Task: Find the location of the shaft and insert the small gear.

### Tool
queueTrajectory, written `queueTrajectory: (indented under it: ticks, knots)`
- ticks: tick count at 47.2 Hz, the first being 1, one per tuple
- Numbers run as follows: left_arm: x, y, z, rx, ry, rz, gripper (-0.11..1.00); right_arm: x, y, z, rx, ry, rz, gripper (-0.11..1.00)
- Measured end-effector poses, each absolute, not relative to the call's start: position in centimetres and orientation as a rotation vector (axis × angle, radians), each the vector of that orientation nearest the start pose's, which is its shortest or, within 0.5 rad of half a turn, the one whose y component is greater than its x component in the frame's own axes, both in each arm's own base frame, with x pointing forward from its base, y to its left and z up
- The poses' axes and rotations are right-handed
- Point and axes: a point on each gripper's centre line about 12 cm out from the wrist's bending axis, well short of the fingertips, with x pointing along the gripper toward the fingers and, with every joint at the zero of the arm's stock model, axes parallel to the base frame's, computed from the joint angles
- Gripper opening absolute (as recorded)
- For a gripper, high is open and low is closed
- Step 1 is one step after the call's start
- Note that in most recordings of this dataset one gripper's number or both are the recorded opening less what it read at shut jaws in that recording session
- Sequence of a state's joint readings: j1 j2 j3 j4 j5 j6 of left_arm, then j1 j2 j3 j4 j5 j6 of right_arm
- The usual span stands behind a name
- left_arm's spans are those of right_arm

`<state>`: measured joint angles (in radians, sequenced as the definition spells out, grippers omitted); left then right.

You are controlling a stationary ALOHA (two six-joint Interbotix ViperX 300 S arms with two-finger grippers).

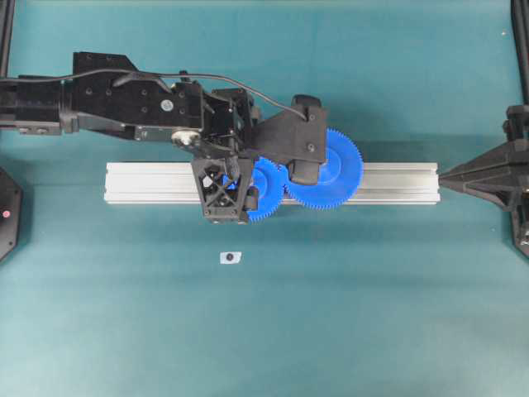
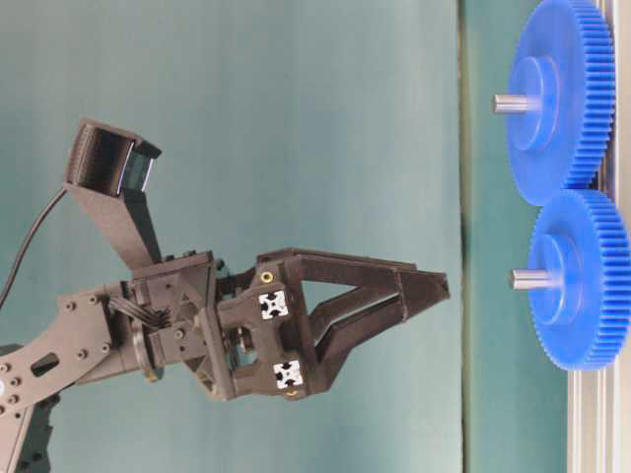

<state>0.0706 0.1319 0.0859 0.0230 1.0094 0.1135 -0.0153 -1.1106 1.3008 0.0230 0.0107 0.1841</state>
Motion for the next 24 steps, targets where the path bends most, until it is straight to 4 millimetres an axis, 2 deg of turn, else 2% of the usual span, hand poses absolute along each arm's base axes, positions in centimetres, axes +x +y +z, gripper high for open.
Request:
queueTrajectory:
  ticks: [10,24]
  knots:
    - [42.8,3.2,25.1,0.079,1.208,0.003,0.83,16.8,-0.3,23.3,0.208,0.2,-0.037,0.0]
    - [42.8,3.2,25.1,0.079,1.208,0.003,0.83,16.8,-0.3,23.3,0.208,0.2,-0.037,0.0]
